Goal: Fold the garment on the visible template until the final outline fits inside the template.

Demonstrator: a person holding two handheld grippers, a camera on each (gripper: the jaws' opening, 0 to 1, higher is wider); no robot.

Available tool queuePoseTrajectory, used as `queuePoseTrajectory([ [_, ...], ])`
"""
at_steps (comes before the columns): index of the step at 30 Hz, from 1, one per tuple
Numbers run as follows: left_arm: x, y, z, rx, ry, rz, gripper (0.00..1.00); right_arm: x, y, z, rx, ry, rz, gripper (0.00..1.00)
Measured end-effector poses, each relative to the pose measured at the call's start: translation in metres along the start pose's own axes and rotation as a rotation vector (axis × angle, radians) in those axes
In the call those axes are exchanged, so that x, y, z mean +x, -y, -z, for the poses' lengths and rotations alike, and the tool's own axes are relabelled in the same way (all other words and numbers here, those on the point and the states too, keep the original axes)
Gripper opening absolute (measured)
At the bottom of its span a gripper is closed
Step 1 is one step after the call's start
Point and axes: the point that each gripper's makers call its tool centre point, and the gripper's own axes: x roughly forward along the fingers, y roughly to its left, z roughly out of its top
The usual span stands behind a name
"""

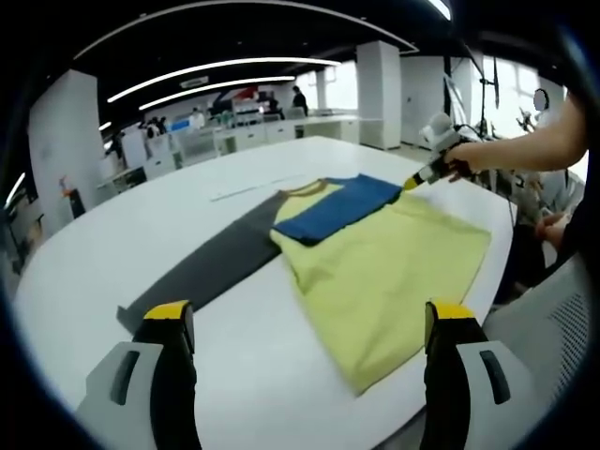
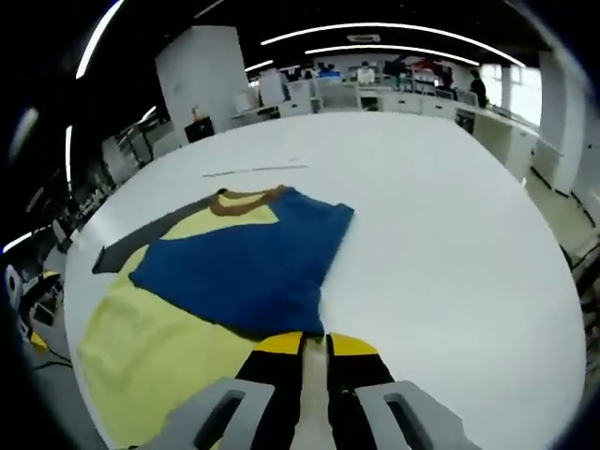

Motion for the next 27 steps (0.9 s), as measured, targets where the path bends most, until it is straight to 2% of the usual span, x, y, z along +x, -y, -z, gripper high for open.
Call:
queuePoseTrajectory([
  [7,0.001,0.001,-0.002,0.006,0.001,-0.002,0.99,0.010,-0.003,0.008,0.009,-0.014,0.008,0.11],
  [14,-0.001,-0.004,0.000,0.001,-0.008,-0.020,0.99,0.011,0.002,0.008,-0.100,-0.020,0.058,0.01],
  [18,-0.001,-0.007,0.001,-0.003,-0.010,-0.032,0.99,0.010,0.001,0.008,-0.097,-0.021,0.059,0.00],
  [22,-0.002,-0.009,0.002,-0.002,-0.014,-0.039,0.99,0.009,0.003,0.009,-0.150,-0.045,0.072,0.00],
  [27,-0.003,-0.014,0.005,-0.012,-0.018,-0.053,0.99,0.008,0.007,0.009,-0.152,-0.053,0.064,0.00],
])
